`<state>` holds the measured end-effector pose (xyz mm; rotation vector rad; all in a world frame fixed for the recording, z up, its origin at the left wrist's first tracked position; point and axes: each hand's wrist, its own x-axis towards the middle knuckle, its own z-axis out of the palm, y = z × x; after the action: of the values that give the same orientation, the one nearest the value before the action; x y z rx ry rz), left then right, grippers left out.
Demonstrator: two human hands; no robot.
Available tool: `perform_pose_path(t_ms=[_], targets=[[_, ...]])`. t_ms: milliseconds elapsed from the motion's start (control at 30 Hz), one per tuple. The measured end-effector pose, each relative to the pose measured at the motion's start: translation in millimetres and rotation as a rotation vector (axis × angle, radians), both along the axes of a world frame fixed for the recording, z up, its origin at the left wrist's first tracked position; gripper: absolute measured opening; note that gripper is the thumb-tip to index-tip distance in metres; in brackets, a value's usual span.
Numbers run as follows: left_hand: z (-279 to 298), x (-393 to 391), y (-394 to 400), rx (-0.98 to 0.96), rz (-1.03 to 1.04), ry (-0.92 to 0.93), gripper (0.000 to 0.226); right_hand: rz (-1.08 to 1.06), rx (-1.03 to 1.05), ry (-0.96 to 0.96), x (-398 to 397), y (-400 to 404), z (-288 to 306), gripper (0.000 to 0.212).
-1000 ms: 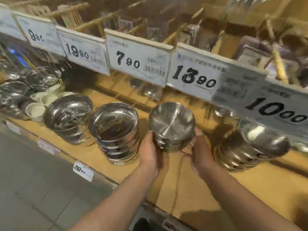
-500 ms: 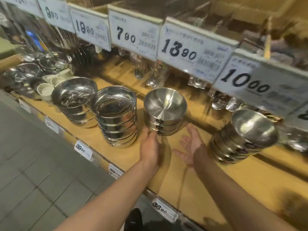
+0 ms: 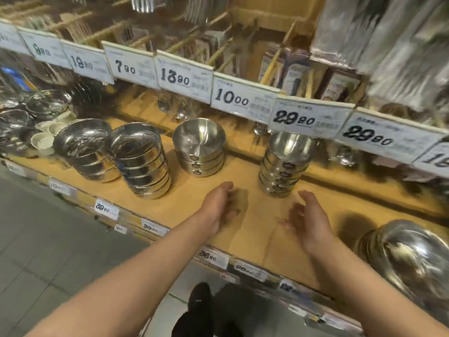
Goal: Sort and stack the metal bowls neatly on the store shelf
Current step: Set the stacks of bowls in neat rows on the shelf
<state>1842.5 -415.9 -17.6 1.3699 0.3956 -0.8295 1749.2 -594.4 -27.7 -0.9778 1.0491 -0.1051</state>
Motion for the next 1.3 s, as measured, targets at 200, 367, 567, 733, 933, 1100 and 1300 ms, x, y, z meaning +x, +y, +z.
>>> perform_pose_path(t_ms=[200, 367, 567, 733, 933, 1100, 1300], targets=[[15.5, 34.5, -45.5, -0.027, -0.184, -0.082, 0.031, -0.112, 0.009, -0.090, 37.2, -29.3, 14.0, 0.028], [14.0, 64.1, -76.1, -0.102, -0.302, -0.088, 0.032, -0.016, -0.044, -0.163, 55.5, -41.0, 5.4, 0.038], [-6.2, 83.7, -95.1, -0.187, -0.481, -0.127, 0.056, -0.035, -0.064, -0.196, 70.1, -45.5, -11.3, 0.040], [-12.6, 88.6, -96.4, -0.105, -0.521, -0.089, 0.025, -0.056, -0.079, -0.171, 74.1, -38.1, -11.3, 0.041], [-11.3, 74.4, -94.1, -0.117, -0.542, -0.070, 0.050, -0.045, -0.063, -0.196, 55.1, -24.7, -5.2, 0.047], [-10.5, 38.3, -79.5, -0.124, -0.550, -0.005, 0.059, -0.057, -0.041, -0.155, 12.8, -9.8, -7.3, 0.060], [-10.2, -18.2, -65.4, -0.091, -0.568, 0.006, 0.053, -0.069, -0.012, -0.156, -47.2, 2.2, -6.8, 0.057]])
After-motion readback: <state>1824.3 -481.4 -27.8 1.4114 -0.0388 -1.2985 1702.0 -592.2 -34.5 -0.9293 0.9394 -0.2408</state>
